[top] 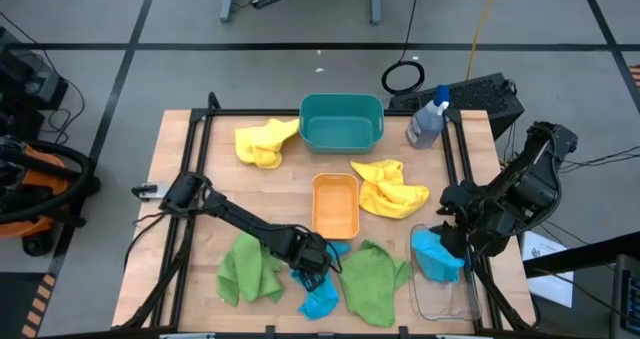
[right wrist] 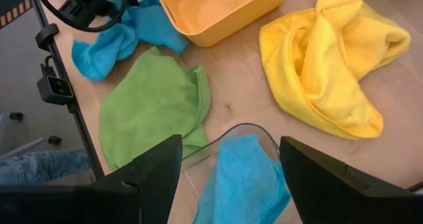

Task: Sort microfiber towel by color & place in baskets
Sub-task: Put the blue microfiber towel into the transparent bin

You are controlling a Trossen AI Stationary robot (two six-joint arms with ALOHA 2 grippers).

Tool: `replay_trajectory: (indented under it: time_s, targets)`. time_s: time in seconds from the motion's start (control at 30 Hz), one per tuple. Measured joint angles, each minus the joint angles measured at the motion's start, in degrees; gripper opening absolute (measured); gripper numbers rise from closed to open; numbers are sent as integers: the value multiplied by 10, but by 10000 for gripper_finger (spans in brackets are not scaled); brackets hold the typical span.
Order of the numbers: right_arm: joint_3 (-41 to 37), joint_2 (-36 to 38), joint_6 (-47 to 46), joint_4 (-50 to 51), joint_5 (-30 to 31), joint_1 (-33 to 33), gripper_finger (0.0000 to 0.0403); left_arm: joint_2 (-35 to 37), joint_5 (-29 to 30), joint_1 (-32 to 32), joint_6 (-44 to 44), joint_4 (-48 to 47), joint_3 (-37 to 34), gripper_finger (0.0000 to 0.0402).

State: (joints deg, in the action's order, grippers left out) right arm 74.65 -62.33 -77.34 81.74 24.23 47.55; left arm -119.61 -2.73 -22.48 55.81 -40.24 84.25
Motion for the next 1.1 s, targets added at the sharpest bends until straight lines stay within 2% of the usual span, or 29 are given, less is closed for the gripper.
replay_trajectory:
  time_s: [0.1, 0.2, 0.27, 0.43, 0.63, 0.87, 1.03, 1.1]
  targets:
    - [0, 0, 0, 0, 2, 0, 247, -24, 7, 0, -13, 16, 3, 89]
    - [0, 0, -7, -2, 3, 0, 247, -37, -58, 4, -11, 37, 4, 30]
    - [0, -1, -16, -2, 4, 0, 247, -38, -69, 5, 7, 37, 5, 14]
    - [0, -4, -30, -12, 65, 0, 247, -17, -75, 0, 38, 29, 21, 26]
    - [0, -23, -5, -83, 131, 0, 247, 47, -78, 0, 84, 18, 46, 17]
    - [0, -67, 65, -219, 186, 0, 247, 121, -78, 4, 88, 23, 70, 15]
    - [0, -107, 194, -380, 210, -1, 247, 158, -78, 19, 99, 32, 70, 14]
    - [0, -123, 223, -449, 232, -3, 248, 174, -77, 27, 98, 62, 71, 14]
